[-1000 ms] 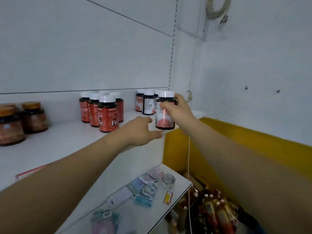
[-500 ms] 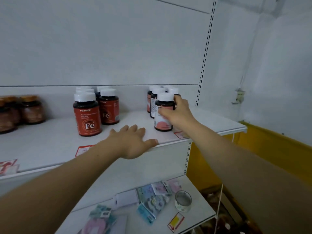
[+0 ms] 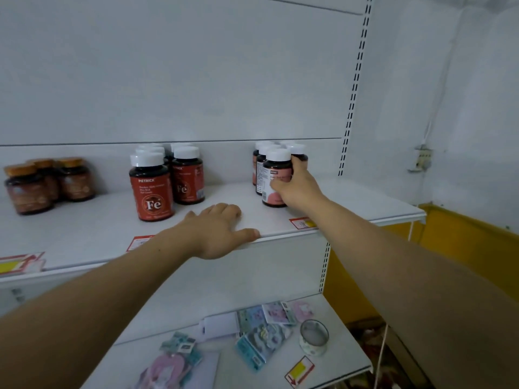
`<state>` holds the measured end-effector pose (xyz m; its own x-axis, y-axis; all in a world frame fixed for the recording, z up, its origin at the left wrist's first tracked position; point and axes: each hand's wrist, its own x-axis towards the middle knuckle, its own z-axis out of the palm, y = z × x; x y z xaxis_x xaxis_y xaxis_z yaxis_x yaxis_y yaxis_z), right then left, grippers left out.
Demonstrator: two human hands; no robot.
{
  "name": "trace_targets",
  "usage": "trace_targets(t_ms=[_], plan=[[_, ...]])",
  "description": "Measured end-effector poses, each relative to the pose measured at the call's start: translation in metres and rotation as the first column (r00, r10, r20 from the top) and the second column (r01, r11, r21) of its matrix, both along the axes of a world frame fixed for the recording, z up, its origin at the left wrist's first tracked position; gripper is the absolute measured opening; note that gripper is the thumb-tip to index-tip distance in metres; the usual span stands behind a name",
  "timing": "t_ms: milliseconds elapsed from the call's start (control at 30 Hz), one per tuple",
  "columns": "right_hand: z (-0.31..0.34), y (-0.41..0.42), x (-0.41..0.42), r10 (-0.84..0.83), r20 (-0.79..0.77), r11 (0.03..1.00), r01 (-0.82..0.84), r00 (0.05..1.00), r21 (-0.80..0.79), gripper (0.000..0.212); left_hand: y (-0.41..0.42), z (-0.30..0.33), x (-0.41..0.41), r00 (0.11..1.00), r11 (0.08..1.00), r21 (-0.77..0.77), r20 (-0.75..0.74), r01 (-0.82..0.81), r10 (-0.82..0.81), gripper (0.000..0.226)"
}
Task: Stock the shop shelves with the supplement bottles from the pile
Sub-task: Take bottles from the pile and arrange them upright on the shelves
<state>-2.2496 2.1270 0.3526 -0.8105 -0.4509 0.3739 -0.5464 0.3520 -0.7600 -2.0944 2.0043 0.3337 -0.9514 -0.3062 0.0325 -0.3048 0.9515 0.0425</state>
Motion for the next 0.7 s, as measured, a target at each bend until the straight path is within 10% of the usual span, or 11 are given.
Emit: trace_targets(t_ms=[267, 700], plan=[[0.043, 0.001, 0.026, -0.082, -0.239, 0.984, 0.117, 0.968, 0.134, 0.082, -0.003, 0.025, 0.016, 1.000, 0.999, 0.033, -0.011, -0.003, 0.003, 0.080], [0.108, -0.213, 0.285, 0.485, -0.399, 0.835, -0.277, 0.778, 0.476, 0.069, -0.148, 0.057, 0.292, 0.934, 0.959, 0.223, -0.270, -0.177, 0.235, 0.068]])
